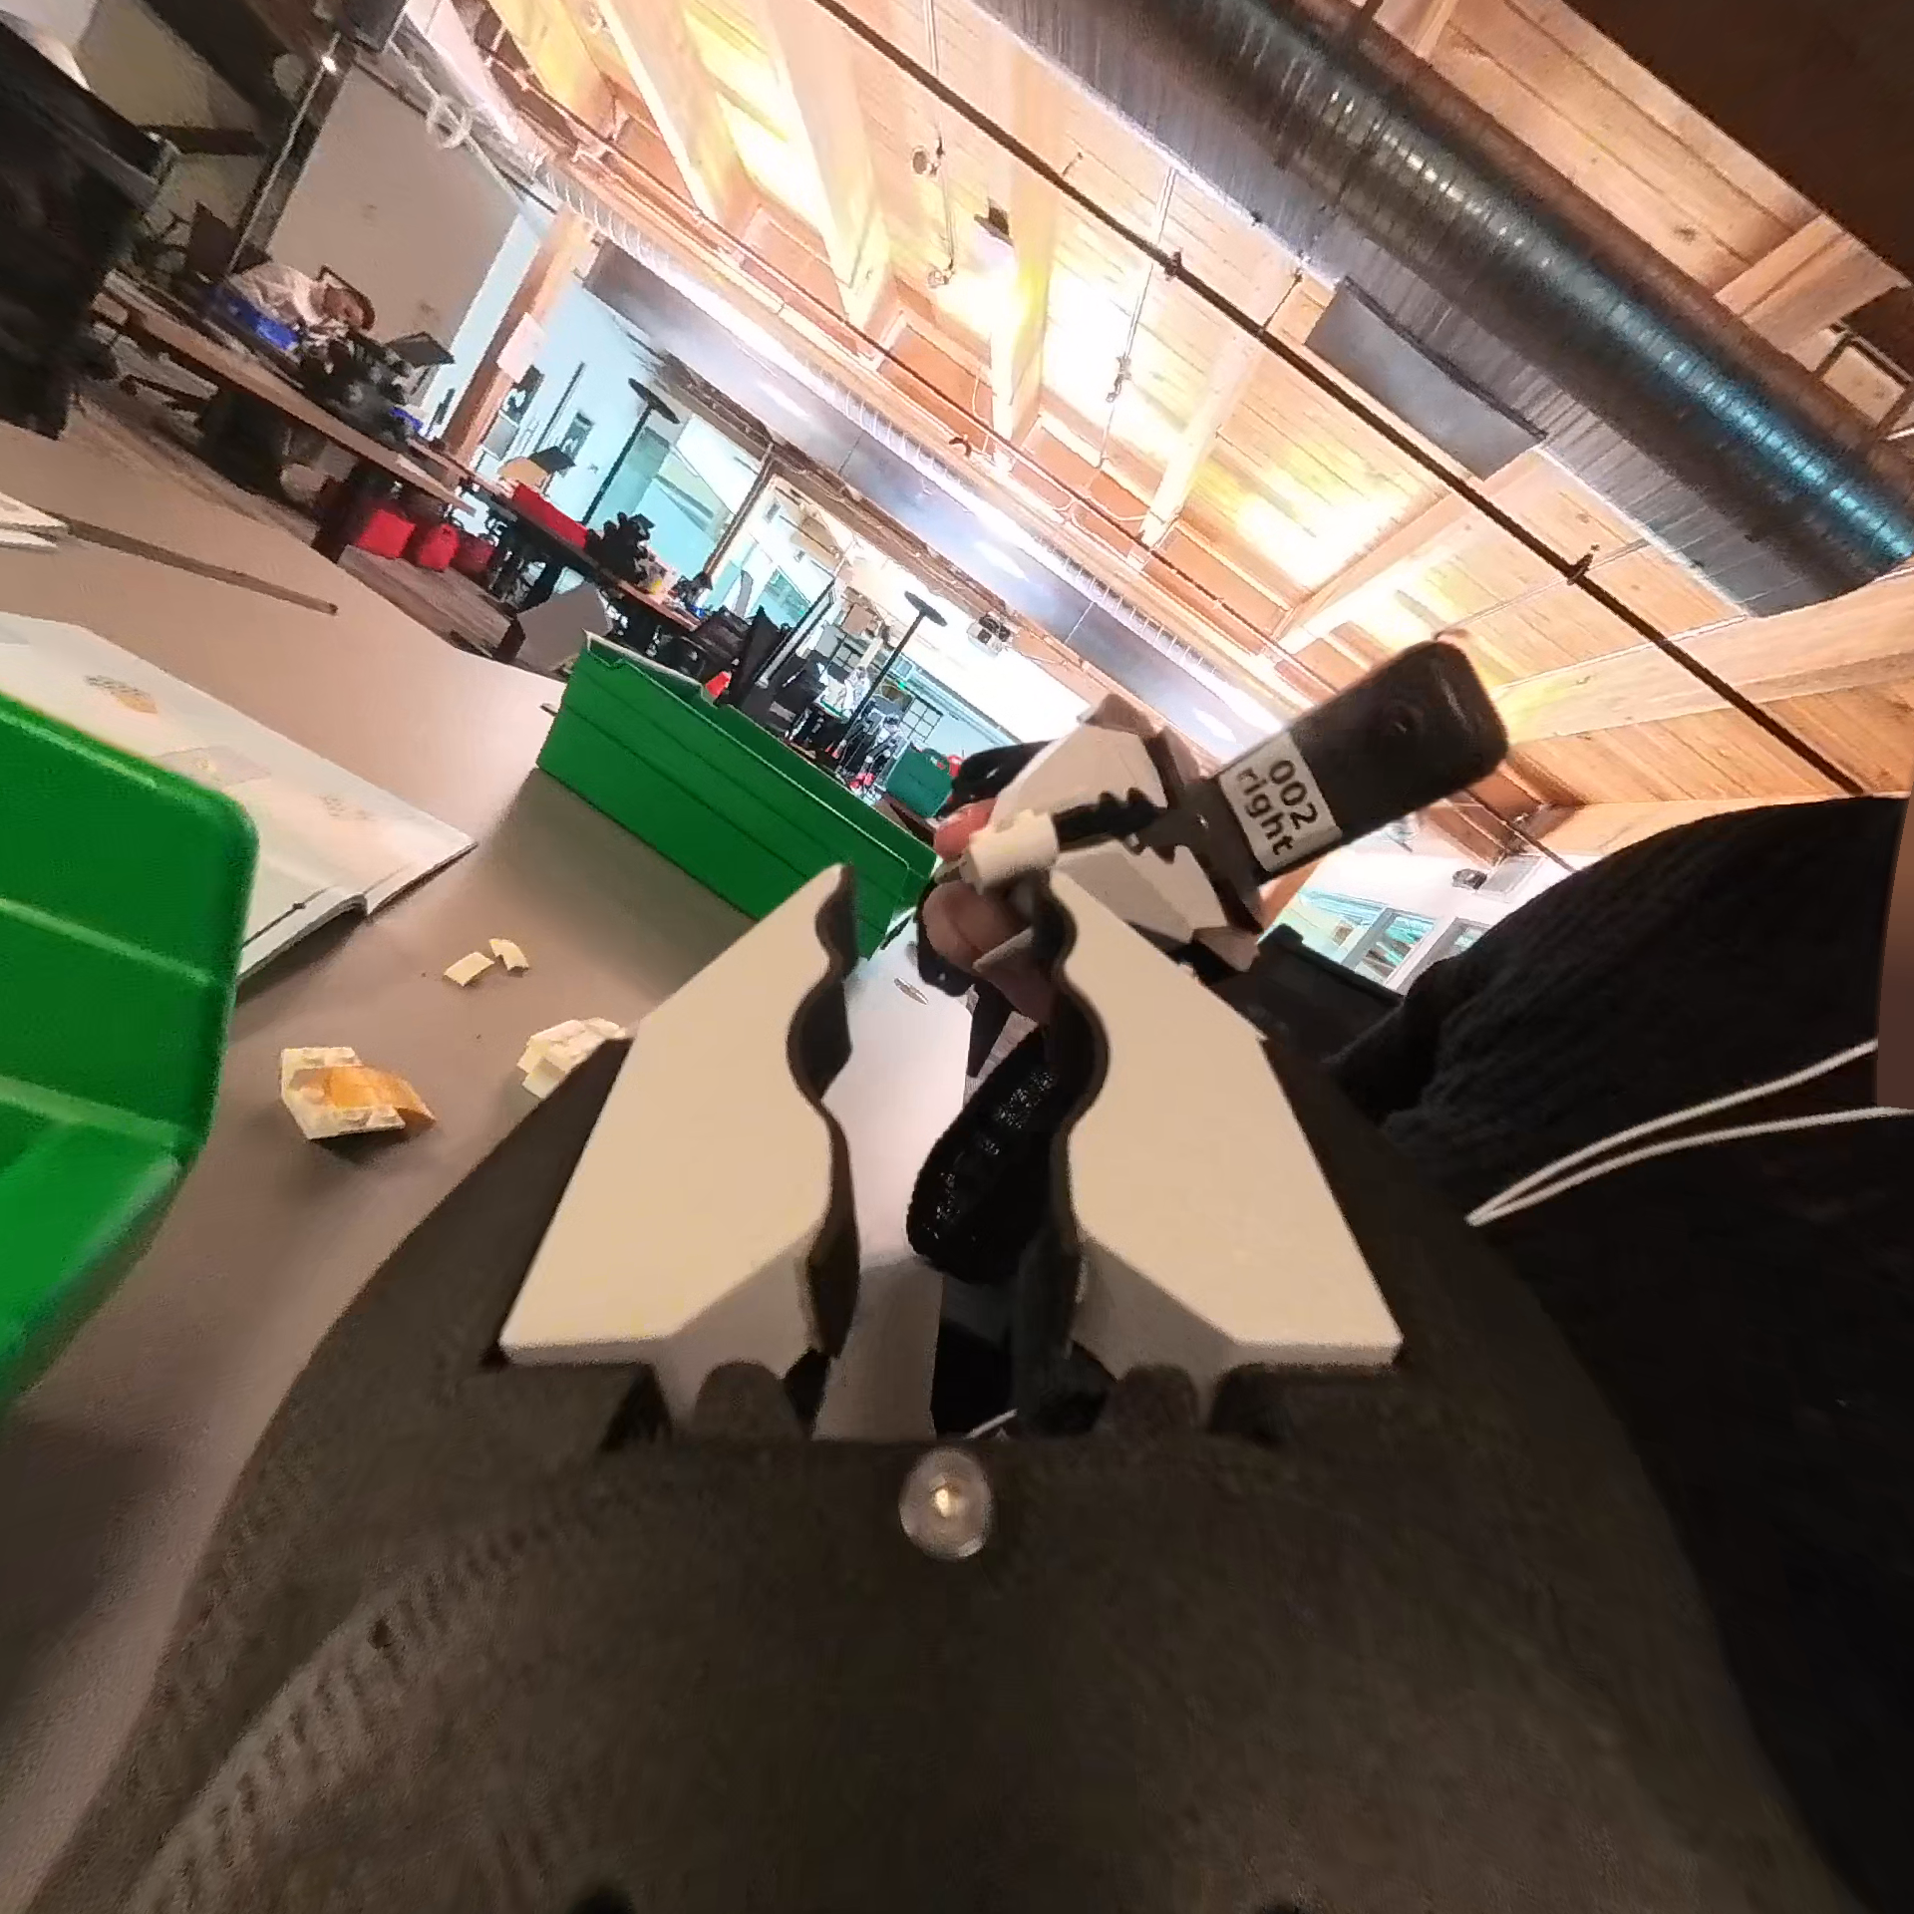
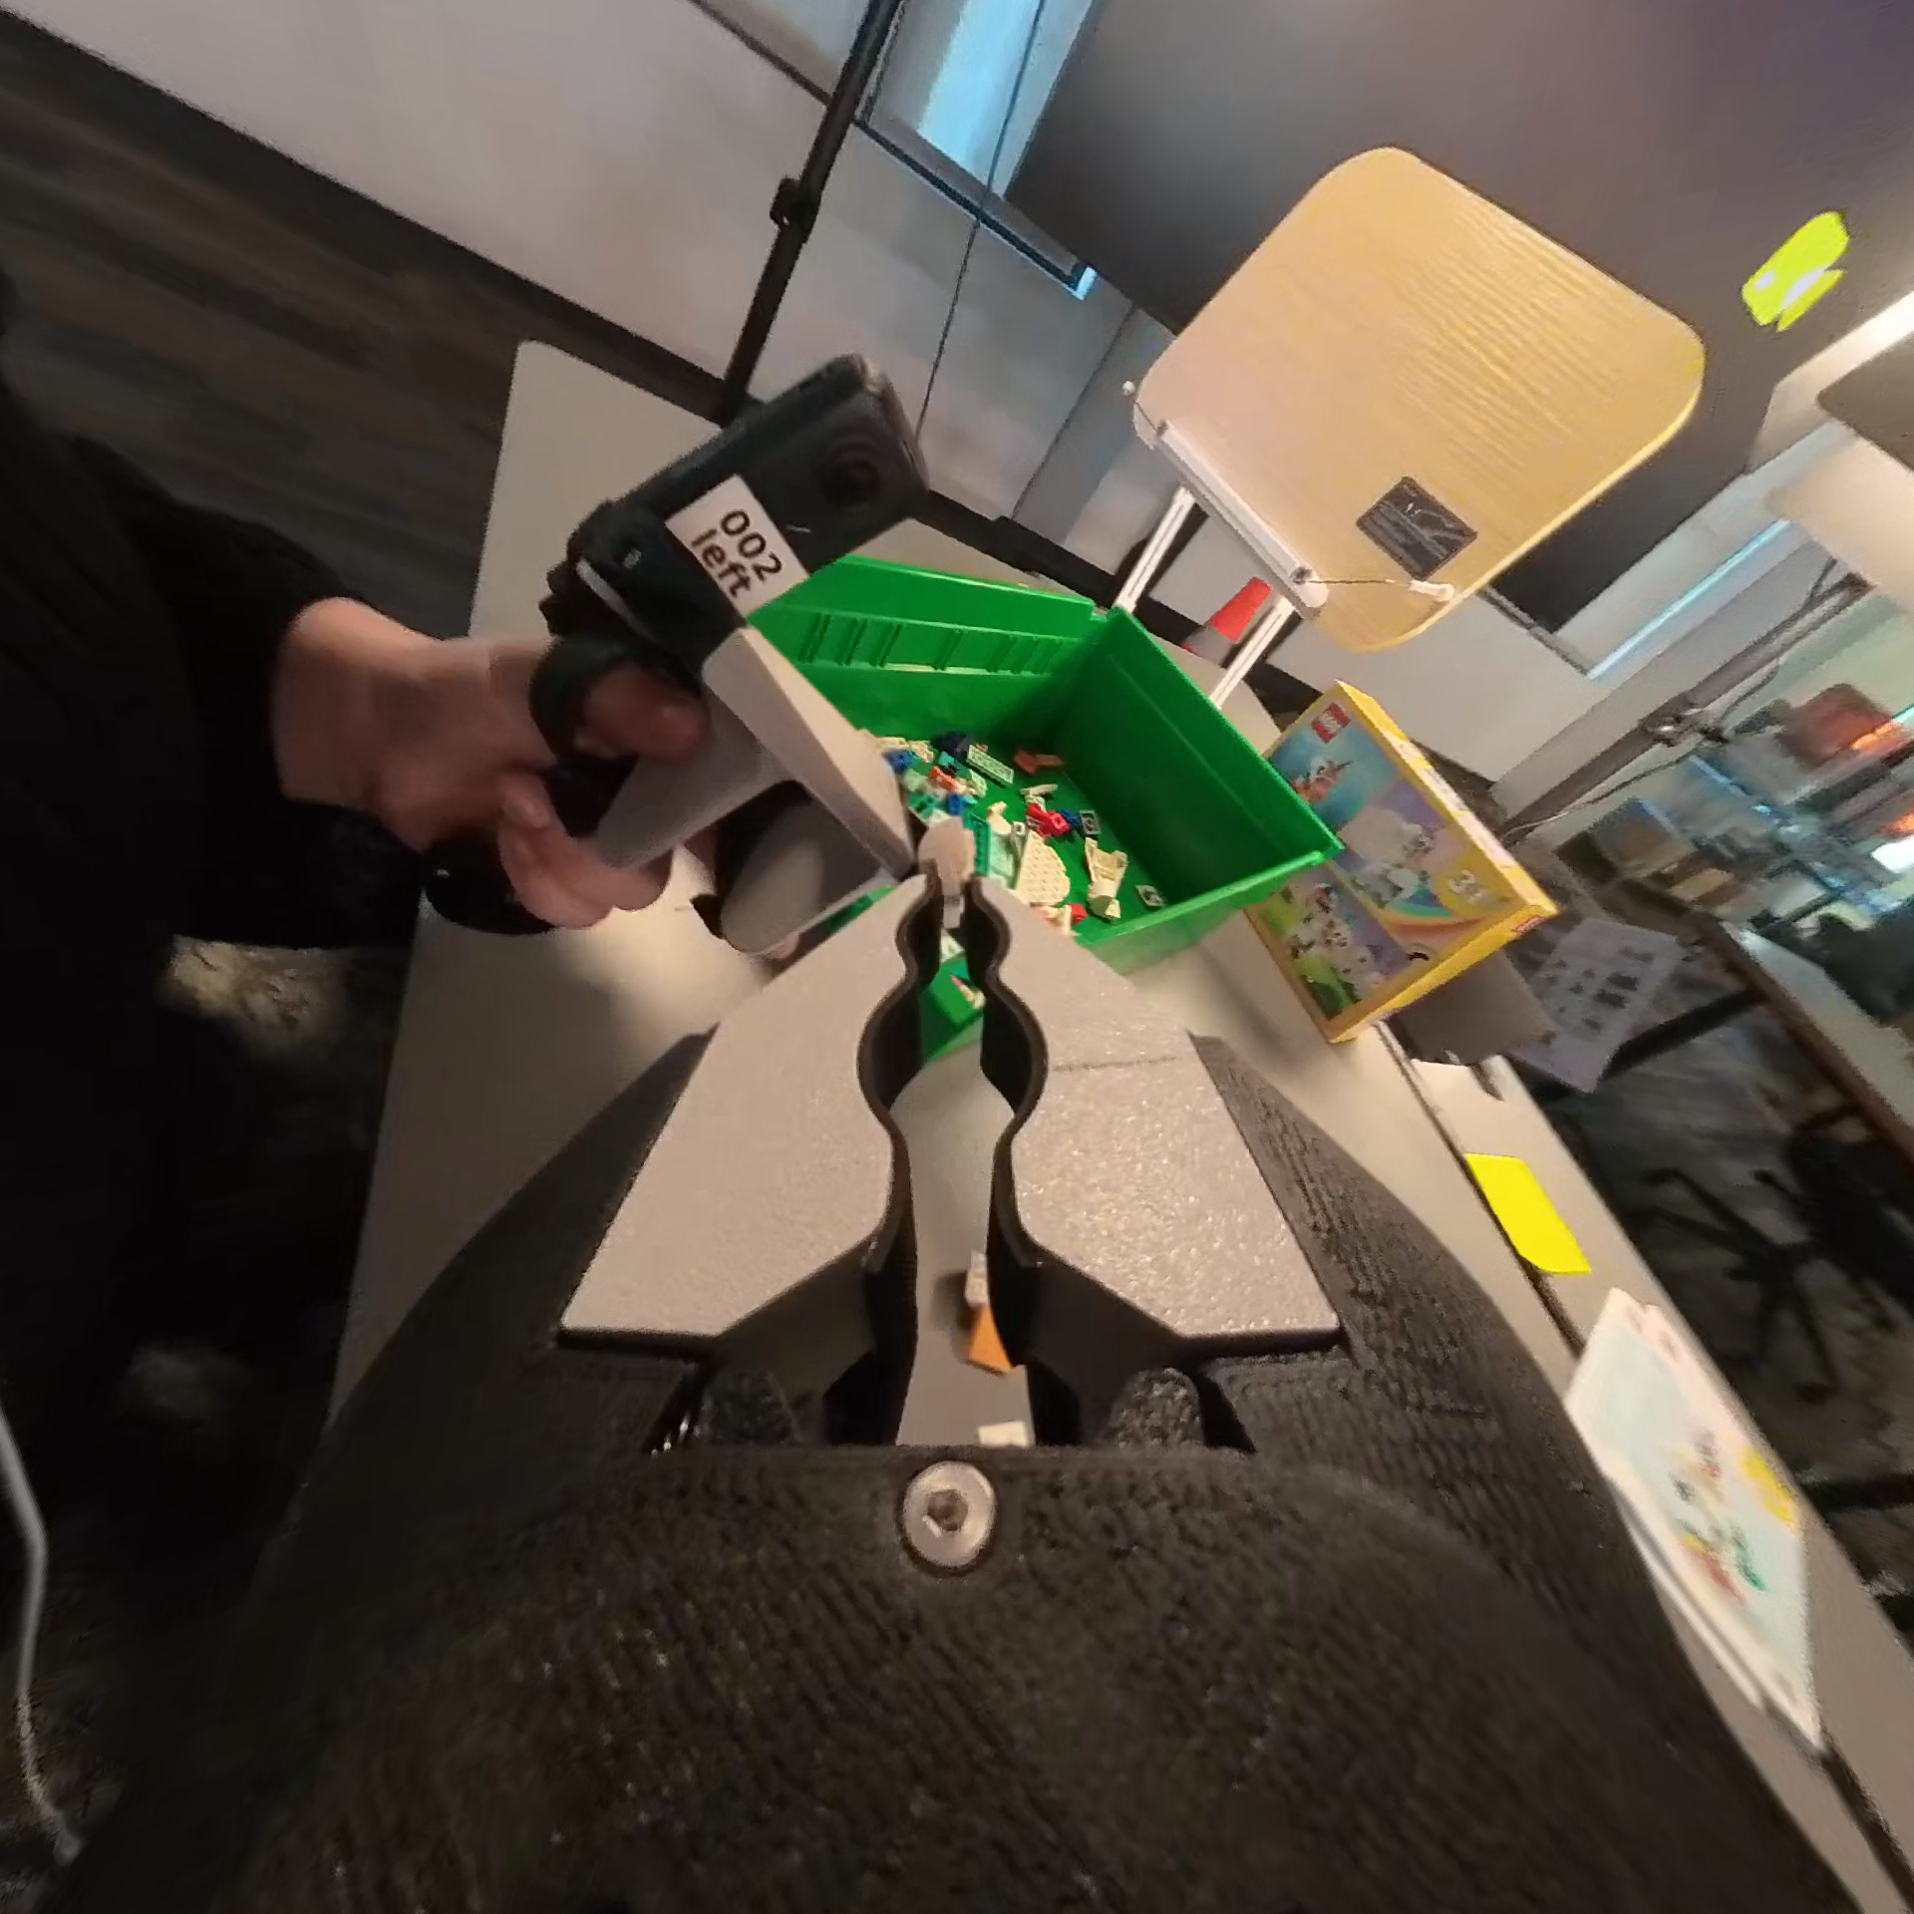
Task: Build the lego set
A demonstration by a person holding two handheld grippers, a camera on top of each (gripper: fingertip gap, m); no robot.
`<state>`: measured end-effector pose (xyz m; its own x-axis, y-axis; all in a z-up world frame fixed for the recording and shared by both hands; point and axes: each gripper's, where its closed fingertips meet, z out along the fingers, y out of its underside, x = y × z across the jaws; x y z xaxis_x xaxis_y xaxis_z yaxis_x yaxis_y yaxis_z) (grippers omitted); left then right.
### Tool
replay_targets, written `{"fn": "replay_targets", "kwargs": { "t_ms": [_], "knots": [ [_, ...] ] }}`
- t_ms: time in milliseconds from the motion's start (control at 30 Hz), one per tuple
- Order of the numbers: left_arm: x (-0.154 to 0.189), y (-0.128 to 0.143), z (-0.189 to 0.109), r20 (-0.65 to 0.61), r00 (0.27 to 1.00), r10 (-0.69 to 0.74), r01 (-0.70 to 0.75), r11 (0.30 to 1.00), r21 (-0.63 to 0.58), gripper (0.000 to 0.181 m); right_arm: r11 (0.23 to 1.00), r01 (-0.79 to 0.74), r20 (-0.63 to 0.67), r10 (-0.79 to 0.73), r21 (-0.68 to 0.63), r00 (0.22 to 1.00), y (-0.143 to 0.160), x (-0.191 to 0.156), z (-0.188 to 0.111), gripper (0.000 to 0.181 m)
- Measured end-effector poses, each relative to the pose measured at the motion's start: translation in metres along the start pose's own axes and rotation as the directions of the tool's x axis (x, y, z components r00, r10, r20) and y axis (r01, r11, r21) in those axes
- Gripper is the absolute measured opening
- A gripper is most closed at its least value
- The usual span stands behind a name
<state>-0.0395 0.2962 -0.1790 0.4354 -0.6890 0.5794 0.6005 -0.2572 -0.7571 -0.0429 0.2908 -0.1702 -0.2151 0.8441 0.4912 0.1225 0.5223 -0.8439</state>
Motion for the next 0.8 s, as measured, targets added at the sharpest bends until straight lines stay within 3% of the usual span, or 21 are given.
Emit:
{"fn": "replay_targets", "kwargs": {
  "t_ms": [400, 533, 800],
  "knots": [
    [-0.001, 0.0, -0.001, 0.003, 1.0, -0.027, 0.027, 1.0, 0.002, 0.028, 0.967, 0.22, -0.047, -0.227, -0.124, 0.973, 0.012, -0.001, 0.004, 0.002],
    [-0.002, 0.004, 0.001, 0.009, 1.0, -0.027, 0.028, 0.999, -0.022, 0.016, 0.959, 0.25, -0.04, -0.257, -0.137, 0.966, 0.014, -0.004, 0.005, 0.003],
    [-0.003, 0.007, 0.0, 0.008, 0.999, -0.034, 0.034, 0.998, -0.052, 0.016, 0.983, 0.149, -0.031, -0.153, -0.111, 0.988, 0.017, -0.005, 0.003, 0.004]
  ]
}}
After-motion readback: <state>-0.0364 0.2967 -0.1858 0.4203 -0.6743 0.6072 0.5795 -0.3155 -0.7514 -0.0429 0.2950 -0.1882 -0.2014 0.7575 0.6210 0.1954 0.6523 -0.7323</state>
